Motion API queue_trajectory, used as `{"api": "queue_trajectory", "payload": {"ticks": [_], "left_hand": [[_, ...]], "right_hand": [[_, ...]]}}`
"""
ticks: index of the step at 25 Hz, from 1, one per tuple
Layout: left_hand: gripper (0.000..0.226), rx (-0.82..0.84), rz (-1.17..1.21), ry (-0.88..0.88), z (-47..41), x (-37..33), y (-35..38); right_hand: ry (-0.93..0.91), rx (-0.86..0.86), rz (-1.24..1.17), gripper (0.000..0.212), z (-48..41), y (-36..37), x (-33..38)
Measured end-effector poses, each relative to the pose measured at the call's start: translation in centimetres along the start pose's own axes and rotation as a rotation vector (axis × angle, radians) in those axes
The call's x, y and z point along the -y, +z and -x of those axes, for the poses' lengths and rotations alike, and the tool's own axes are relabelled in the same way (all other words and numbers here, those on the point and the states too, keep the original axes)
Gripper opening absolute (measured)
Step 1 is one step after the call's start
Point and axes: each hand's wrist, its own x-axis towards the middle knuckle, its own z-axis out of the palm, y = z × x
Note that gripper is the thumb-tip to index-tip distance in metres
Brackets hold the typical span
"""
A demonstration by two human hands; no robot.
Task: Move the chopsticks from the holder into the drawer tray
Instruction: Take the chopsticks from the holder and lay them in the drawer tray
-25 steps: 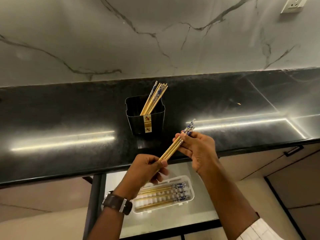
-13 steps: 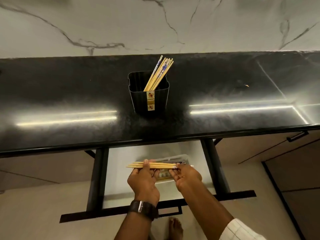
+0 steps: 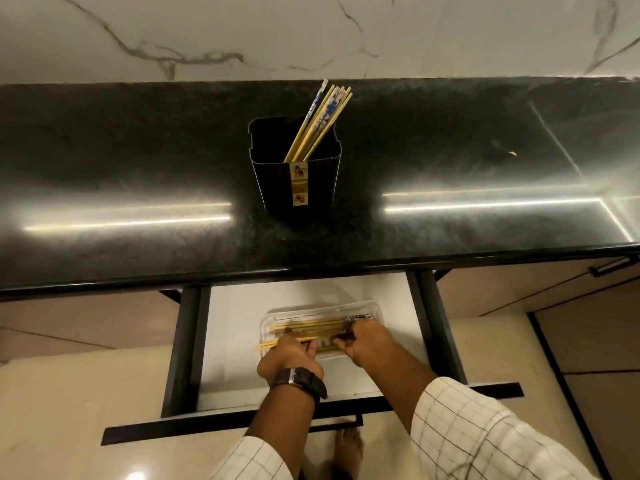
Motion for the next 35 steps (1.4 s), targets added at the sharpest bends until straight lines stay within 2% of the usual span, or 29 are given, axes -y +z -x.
{"api": "queue_trajectory", "payload": {"ticks": [4, 6, 9, 12, 15, 17, 19, 22, 25, 27, 31, 35], "left_hand": [[0.024, 0.021, -0.020, -0.035, -0.8, 0.1, 0.7], [0.032, 0.056, -0.022, -0.073, -0.9, 0.2, 1.1], [0.038, 0.106, -0.050, -0.130, -0.4, -0.1, 1.9], [0.043, 0.123, -0.060, -0.179, 0.2, -0.3, 1.9], [0.043, 0.128, -0.005, -0.199, 1.2, -1.1, 1.1], [0.031, 0.149, 0.036, -0.186, 1.8, -2.2, 0.6], [0.029, 0.209, 0.052, -0.150, 2.8, -3.7, 0.5], [0.034, 0.353, 0.023, -0.001, 5.4, -6.4, 1.1], [0.034, 0.529, -0.052, 0.322, 8.6, -9.0, 2.2], [0.034, 0.660, -0.096, 0.505, 10.7, -10.8, 3.3], [0.036, 0.900, -0.116, 0.650, 14.2, -14.4, 6.4], [0.045, 0.941, -0.161, 0.664, 16.2, -16.8, 9.7]], "right_hand": [[0.020, -0.020, 0.033, 0.035, -0.8, 0.0, 0.1], [0.021, -0.043, 0.041, 0.032, -0.9, -0.1, 0.2], [0.014, -0.132, 0.062, 0.032, -0.2, -0.3, 0.8], [0.005, -0.201, -0.002, 0.014, 1.1, -0.5, 1.5], [0.034, -0.144, -0.063, 0.014, 2.8, -1.0, 1.8], [0.000, -0.057, -0.122, 0.024, 4.0, -1.7, 1.9], [-0.065, 0.018, -0.119, 0.020, 5.8, -2.2, 2.3], [-0.358, 0.078, -0.093, 0.012, 9.1, -1.5, 4.3], [-0.764, 0.165, -0.093, 0.010, 12.6, 0.5, 7.8], [-0.934, 0.226, -0.046, 0.010, 14.6, 2.3, 10.6], [-1.077, 0.192, 0.034, 0.006, 15.8, 7.1, 16.1], [-1.041, 0.095, 0.096, 0.029, 14.4, 11.8, 20.4]]}}
